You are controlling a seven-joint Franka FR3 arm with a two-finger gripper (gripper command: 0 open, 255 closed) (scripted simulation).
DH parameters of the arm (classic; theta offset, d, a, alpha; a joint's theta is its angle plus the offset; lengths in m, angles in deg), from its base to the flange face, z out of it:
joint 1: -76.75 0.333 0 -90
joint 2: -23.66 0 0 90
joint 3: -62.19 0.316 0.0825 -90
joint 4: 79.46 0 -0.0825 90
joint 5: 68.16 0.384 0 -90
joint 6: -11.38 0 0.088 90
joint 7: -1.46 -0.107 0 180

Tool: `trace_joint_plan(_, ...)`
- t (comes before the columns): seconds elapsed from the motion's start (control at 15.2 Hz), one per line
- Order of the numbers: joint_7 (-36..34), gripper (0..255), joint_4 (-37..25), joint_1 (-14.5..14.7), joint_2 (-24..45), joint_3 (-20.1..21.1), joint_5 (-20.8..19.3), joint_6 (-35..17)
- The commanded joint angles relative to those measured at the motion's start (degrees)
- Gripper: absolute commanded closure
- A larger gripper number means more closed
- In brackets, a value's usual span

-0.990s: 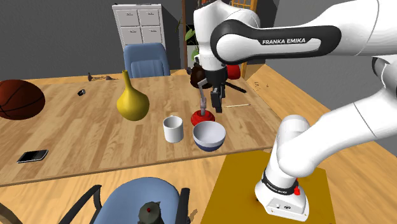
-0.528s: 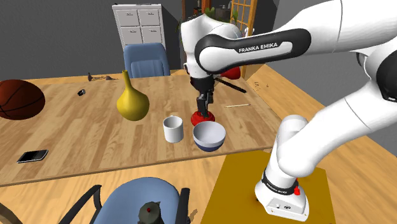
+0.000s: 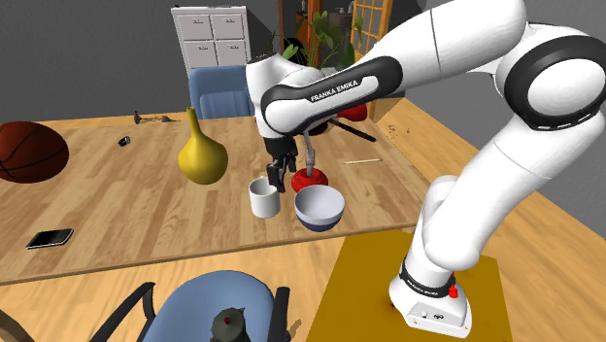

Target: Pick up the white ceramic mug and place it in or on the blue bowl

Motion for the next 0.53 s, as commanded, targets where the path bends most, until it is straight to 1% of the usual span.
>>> trace_joint_plan(0.0, -0.66, 0, -1.53, 0.04, 4.10, 0.03, 0.54, -3.22)
trace_joint_plan(0.46, -2.14, 0, -9.93, 0.08, 18.81, 0.00, 2.40, -11.30)
